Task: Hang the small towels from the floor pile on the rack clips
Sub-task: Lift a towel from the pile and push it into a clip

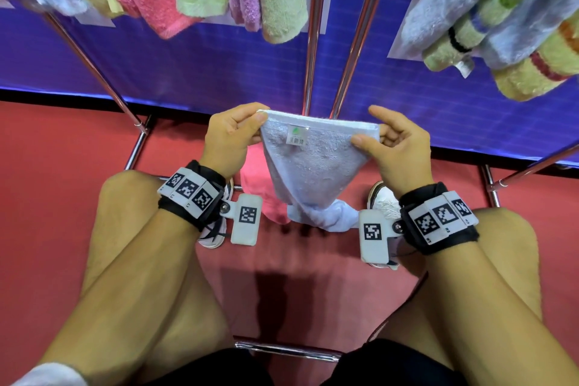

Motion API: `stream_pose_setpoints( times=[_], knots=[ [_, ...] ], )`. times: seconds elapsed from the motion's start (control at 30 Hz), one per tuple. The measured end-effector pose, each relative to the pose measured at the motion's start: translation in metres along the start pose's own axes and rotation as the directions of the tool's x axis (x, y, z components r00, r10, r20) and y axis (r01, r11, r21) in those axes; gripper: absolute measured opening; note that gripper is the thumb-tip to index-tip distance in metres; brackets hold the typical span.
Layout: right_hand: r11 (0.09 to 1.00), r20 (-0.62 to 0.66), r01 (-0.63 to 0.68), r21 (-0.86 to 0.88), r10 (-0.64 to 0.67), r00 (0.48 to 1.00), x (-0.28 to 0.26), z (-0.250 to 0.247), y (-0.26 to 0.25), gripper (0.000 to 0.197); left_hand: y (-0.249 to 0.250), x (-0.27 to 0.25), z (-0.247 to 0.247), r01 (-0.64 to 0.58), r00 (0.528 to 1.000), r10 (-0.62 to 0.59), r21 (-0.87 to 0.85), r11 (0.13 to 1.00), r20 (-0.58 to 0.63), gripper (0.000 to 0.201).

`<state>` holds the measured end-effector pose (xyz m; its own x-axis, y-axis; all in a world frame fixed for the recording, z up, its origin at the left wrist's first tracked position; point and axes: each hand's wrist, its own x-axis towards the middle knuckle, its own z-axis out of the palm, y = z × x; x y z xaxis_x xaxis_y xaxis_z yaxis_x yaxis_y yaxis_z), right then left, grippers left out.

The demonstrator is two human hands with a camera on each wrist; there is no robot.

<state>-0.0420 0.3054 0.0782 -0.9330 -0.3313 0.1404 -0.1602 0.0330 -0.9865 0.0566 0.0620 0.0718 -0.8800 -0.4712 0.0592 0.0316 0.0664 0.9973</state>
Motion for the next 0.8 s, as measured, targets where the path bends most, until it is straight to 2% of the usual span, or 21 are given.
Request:
stream_pose_setpoints(
  times=[0.13, 0.33, 0.43, 0.53, 0.67, 0.73, 0.8],
  knots=[
    [0.996, 0.044, -0.01, -0.093, 0.014, 0.999, 0.001, -0.002, 0.001, 0.015, 0.0, -0.001, 0.004, 0.046, 0.999, -0.047, -0.034, 0.998, -0.011, 0.017],
    [0.986, 0.031, 0.047, -0.16, -0.043, 0.999, 0.003, 0.0, 0.001, 0.02, -0.004, 0.002, 0.003, 0.044, 0.996, -0.046, -0.035, 0.998, -0.081, 0.016],
    [0.96, -0.018, 0.079, -0.267, -0.087, 0.996, 0.001, 0.003, 0.002, 0.011, -0.005, 0.002, 0.004, 0.02, 0.991, -0.021, -0.01, 1.0, -0.13, 0.014],
    [0.917, -0.049, 0.082, -0.39, -0.11, 0.993, -0.001, 0.007, 0.007, 0.007, -0.011, 0.002, 0.007, 0.028, 0.985, -0.009, 0.107, 0.994, -0.172, 0.012],
    [0.83, 0.052, 0.082, -0.551, -0.064, 0.997, -0.005, 0.013, 0.016, 0.015, -0.023, -0.002, 0.017, 0.062, 0.987, -0.001, 0.373, 0.926, -0.16, 0.015],
    [0.813, 0.054, 0.059, -0.58, -0.034, 0.998, -0.005, 0.018, 0.017, 0.012, -0.024, -0.004, 0.022, 0.08, 0.982, -0.009, 0.382, 0.921, -0.186, 0.013],
    [0.844, -0.003, 0.037, -0.535, -0.046, 0.999, -0.005, 0.025, 0.018, 0.011, -0.022, -0.006, 0.028, 0.089, 0.98, -0.013, 0.376, 0.922, -0.198, 0.012]
  ],
)
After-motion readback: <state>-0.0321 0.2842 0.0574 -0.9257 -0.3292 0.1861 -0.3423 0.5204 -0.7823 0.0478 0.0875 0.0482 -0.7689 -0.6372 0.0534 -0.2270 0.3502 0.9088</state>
